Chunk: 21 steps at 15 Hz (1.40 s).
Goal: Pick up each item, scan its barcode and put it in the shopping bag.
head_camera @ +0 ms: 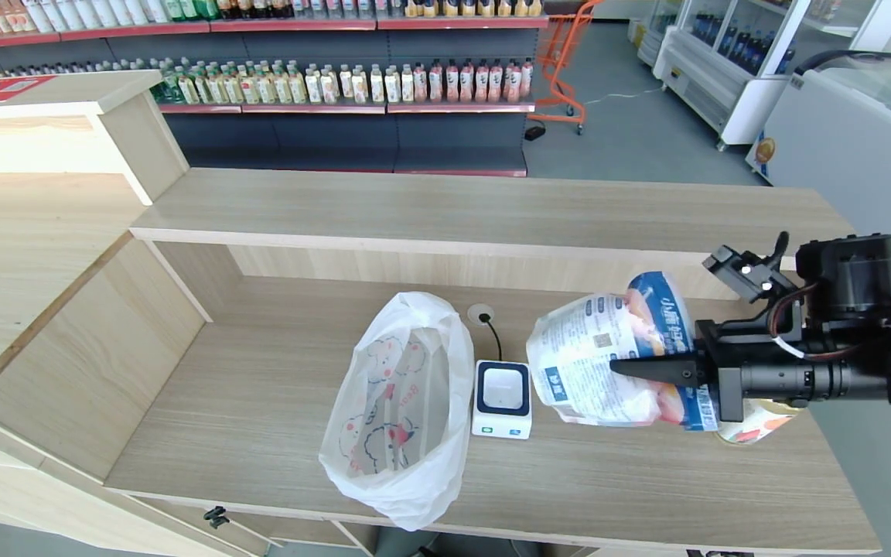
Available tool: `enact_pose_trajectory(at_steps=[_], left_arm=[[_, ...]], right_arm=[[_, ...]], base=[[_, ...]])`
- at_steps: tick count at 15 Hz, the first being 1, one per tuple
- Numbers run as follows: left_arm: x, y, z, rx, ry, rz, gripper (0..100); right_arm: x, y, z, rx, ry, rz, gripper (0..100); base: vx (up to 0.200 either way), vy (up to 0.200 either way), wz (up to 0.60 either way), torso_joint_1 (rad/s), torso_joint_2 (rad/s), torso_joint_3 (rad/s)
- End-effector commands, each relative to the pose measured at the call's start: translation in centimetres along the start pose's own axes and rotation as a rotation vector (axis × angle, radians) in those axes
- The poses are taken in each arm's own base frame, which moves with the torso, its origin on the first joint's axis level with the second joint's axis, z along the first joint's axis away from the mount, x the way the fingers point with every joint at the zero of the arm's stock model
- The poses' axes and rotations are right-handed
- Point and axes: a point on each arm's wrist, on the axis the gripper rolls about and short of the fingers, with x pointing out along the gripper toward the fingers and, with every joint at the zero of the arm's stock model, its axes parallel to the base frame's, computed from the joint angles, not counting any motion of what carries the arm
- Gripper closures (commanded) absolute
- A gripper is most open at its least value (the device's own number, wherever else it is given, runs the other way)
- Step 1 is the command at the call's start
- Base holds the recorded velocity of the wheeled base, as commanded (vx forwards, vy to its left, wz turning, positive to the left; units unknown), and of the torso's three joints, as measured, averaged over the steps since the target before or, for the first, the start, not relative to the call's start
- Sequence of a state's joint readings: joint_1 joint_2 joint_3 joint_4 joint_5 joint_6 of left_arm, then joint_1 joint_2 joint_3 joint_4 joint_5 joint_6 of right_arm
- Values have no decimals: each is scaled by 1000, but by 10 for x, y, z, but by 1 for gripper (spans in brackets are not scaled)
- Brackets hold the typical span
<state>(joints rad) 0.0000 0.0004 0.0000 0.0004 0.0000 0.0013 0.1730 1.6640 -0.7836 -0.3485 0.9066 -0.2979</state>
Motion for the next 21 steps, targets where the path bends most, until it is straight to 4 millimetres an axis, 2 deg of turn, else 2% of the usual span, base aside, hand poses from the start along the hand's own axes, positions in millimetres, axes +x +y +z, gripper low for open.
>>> enact_pose_trajectory(at_steps=[1, 5, 9, 12, 13, 14, 15, 19, 20, 21], left_arm=[[0, 0, 0, 0, 1, 0, 0], [0, 0, 0, 0, 2, 0, 0], [0, 0, 0, 0, 1, 0, 0], [0, 0, 0, 0, 1, 0, 0], [0, 0, 0, 0, 1, 0, 0], [0, 0, 0, 0, 1, 0, 0], [0, 0, 0, 0, 1, 0, 0], [0, 0, 0, 0, 1, 0, 0], [0, 0, 0, 0, 1, 0, 0], [0, 0, 0, 0, 1, 0, 0]], right_arm=[[21, -37, -29, -145, 97, -149, 100], [58, -70, -42, -326, 100, -280, 100], [91, -96, -46, -445, 18, -103, 100], [98, -109, -57, -513, -55, -12, 100], [103, -116, -72, -553, -51, 4, 100], [101, -121, -77, -583, -49, 1, 100], [97, -132, -94, -668, -54, 23, 100], [101, -133, -109, -730, -63, 66, 100], [105, -134, -112, -732, -63, 73, 100], [118, -133, -115, -740, -70, 101, 100]], base=[[0, 0, 0, 0, 0, 0], [0, 0, 0, 0, 0, 0], [0, 0, 0, 0, 0, 0], [0, 0, 0, 0, 0, 0], [0, 0, 0, 0, 0, 0], [0, 0, 0, 0, 0, 0], [0, 0, 0, 0, 0, 0], [0, 0, 0, 0, 0, 0], [0, 0, 0, 0, 0, 0], [0, 0, 0, 0, 0, 0]])
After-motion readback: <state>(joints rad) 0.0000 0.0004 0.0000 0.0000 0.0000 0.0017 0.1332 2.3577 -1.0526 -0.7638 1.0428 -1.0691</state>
